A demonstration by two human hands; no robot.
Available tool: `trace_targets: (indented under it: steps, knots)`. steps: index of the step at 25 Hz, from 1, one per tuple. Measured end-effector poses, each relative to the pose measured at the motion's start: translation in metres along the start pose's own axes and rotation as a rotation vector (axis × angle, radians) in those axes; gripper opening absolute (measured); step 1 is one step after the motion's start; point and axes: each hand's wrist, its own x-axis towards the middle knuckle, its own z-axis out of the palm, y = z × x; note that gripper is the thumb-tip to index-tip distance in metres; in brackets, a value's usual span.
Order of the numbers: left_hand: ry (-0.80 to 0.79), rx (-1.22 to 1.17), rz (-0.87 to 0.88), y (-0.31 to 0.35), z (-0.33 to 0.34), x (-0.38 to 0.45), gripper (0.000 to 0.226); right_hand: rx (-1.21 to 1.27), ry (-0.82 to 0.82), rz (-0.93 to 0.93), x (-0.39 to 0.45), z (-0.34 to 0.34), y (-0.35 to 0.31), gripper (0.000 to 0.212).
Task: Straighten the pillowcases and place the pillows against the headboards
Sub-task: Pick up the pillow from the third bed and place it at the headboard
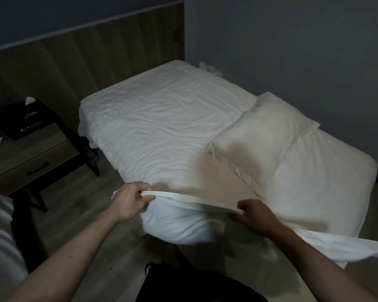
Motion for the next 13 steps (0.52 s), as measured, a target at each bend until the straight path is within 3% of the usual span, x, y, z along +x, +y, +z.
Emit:
trace_targets:
  steps: [5, 13]
  knots:
    - [0.116, -0.02, 0.072, -0.034, -0.022, 0.0, 0.007, -0.068, -0.083, 0.19, 0.0, -0.006, 0.0, 0.048]
    - [0.347, -0.13, -0.058, -0.131, -0.108, -0.023, 0.011, 0.046, 0.14, -0.101, 0.071, -0.037, -0.148, 0.056]
